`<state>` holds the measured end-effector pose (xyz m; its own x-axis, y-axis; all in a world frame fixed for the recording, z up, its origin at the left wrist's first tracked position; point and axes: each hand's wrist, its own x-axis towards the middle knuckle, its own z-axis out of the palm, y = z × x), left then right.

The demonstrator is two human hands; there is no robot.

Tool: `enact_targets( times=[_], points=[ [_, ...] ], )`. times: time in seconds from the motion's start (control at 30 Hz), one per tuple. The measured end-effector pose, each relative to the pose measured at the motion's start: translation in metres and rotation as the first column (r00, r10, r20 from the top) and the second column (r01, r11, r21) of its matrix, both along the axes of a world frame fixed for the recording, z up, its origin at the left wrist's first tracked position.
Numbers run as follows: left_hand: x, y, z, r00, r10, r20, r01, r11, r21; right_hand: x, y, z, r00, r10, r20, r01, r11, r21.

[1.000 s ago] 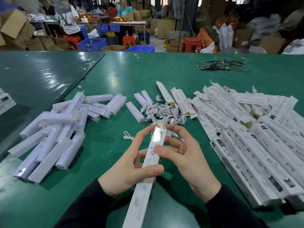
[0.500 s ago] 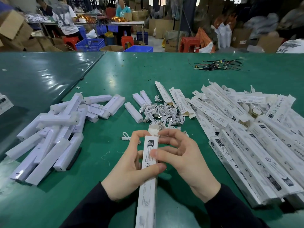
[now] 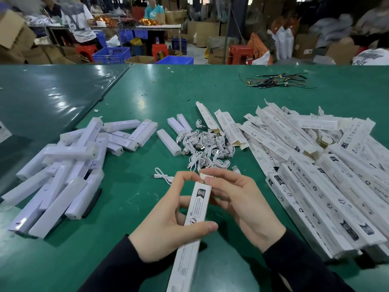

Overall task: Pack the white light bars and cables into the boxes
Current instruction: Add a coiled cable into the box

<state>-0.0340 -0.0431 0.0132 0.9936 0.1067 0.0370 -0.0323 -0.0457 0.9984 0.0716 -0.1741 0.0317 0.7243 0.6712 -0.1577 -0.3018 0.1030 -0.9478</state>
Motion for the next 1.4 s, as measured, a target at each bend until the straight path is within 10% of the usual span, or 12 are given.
enact_targets(
  times=[0.37,1.4],
  points=[
    [-0.0001,0.0016,0.0026,1.0,0.002,0.013,-0.003,0.999,0.047,0.0002,0.0009,0.0021,0.985,-0.004,-0.171,0.005,1.0,0.008],
    [-0.0007,-0.0011,0.0044,0.998,0.024,-0.062,-0.027,0.999,-0.042,-0.0077,0.0024,0.0013,0.999,0.026,0.04,-0.023,0.997,-0.079]
  ],
)
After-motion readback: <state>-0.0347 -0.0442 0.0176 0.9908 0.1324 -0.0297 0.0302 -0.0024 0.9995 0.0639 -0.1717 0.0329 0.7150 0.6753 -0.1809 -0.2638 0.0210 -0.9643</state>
